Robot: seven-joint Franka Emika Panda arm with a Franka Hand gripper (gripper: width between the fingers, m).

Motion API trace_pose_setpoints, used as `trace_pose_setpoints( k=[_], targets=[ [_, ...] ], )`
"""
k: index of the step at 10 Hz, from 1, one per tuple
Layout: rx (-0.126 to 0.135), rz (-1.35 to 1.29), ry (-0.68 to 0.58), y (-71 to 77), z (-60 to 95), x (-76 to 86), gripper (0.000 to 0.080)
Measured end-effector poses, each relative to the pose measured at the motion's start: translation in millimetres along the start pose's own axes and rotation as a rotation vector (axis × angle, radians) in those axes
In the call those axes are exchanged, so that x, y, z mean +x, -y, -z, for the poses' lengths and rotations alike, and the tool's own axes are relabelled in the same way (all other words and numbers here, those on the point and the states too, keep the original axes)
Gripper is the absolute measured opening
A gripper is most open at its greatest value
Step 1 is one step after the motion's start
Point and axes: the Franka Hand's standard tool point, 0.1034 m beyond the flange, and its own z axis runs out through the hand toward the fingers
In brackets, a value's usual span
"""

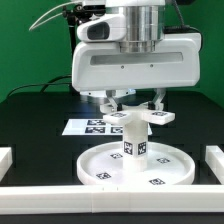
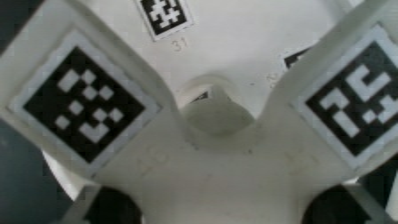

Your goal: Assemble round table

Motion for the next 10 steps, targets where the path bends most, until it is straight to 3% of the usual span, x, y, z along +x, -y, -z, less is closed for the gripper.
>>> trace_pose_setpoints(
  k=[2,6,10],
  targets=[
    [0.007,-0.122,0.0,0.8,-0.1,-0.1,0.0445],
    [0.047,-0.462,-0.006,4.5,0.5,2.2,0.0445],
    [0.058,-0.669,0.001,13.9,0.4,1.8,0.0445]
  ],
)
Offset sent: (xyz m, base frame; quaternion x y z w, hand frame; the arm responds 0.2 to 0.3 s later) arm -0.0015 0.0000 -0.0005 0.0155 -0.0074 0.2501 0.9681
